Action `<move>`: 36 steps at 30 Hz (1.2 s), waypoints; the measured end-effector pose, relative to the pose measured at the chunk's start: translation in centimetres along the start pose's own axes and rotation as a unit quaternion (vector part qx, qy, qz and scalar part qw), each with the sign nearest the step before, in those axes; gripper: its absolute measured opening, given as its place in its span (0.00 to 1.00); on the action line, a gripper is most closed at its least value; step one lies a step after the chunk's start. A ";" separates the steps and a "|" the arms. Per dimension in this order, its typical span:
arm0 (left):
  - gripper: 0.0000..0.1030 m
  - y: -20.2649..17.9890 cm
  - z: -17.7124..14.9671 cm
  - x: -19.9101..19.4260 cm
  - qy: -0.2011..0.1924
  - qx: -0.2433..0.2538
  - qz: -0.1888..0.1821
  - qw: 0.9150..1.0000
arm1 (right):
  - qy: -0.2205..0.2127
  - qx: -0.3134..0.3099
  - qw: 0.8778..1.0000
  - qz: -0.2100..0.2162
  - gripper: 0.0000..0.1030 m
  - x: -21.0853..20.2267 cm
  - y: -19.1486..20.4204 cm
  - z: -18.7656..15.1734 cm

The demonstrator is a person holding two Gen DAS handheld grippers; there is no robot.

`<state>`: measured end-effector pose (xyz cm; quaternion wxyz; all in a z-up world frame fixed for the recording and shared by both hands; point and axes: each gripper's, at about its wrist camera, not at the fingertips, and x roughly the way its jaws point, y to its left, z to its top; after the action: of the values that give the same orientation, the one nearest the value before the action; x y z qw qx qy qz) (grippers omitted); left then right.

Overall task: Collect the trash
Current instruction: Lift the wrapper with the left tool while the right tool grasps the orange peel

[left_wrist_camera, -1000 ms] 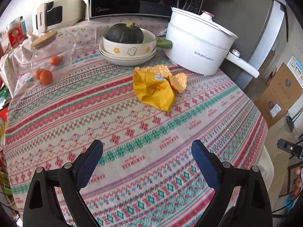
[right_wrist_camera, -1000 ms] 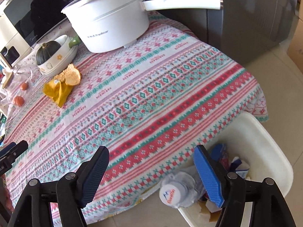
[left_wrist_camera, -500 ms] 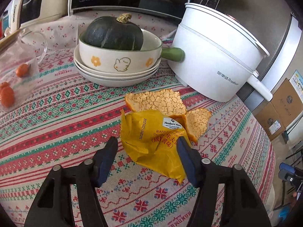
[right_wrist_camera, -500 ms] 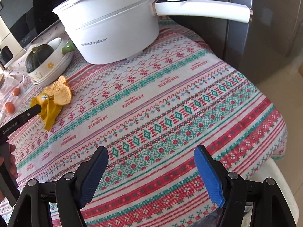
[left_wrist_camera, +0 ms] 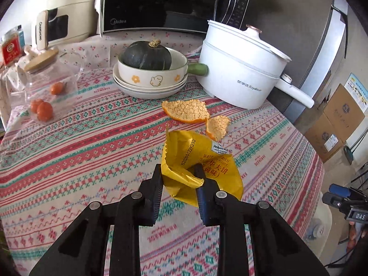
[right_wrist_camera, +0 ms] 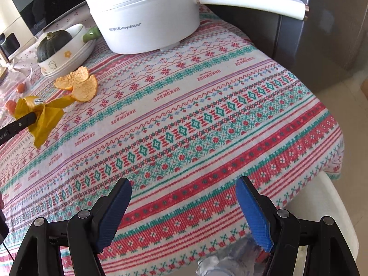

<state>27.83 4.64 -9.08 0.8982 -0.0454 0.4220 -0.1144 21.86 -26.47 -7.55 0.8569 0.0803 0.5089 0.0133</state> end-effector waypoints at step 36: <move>0.27 14.6 -7.8 -10.6 0.011 -0.049 0.067 0.997 | 0.004 -0.264 0.964 0.025 0.89 17.5 20.3 11.5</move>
<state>17.75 21.52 -8.73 0.8959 -0.0594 0.4390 -0.0342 41.55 -6.03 -14.35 0.8450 -0.1361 0.4889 0.1688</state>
